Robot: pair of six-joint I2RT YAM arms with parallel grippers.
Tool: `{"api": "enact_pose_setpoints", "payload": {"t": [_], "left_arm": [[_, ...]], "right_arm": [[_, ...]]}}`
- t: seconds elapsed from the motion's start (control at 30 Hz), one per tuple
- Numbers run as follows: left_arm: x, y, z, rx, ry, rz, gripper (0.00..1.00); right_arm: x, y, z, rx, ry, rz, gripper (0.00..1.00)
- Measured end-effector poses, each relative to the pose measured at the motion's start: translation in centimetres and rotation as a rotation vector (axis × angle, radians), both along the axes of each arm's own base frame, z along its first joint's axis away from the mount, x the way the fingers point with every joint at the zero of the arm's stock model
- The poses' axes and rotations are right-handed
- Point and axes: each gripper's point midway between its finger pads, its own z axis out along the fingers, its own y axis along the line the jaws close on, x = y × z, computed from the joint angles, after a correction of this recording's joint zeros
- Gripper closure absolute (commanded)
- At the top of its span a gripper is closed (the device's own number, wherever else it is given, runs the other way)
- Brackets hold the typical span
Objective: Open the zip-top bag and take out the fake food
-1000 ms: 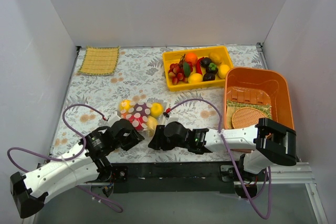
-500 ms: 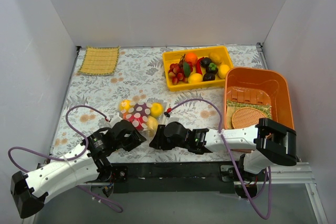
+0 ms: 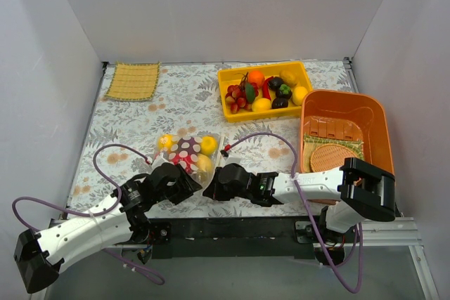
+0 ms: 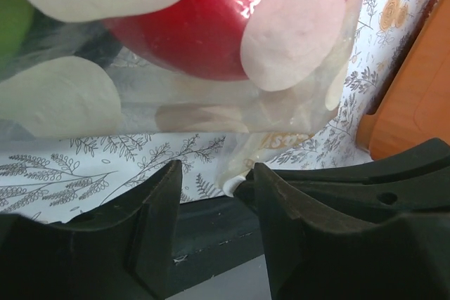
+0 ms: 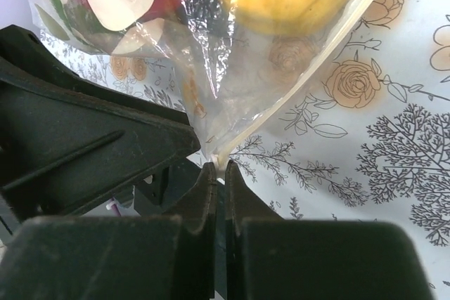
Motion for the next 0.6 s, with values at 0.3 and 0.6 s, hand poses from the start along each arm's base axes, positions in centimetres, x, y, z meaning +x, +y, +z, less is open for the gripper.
{"api": "enact_pose_setpoints", "payload": {"t": [0.3, 0.6], "left_arm": [[0.5, -1.2, -0.6, -0.059, -0.026, -0.016, 0.54], [1.3, -2.6, -1.3, -0.098, -0.049, -0.024, 0.60]], "right_arm": [[0.0, -1.4, -0.3, -0.013, 0.001, -0.020, 0.99], [0.1, -2.6, -0.3, -0.025, -0.002, -0.052, 0.99]]}}
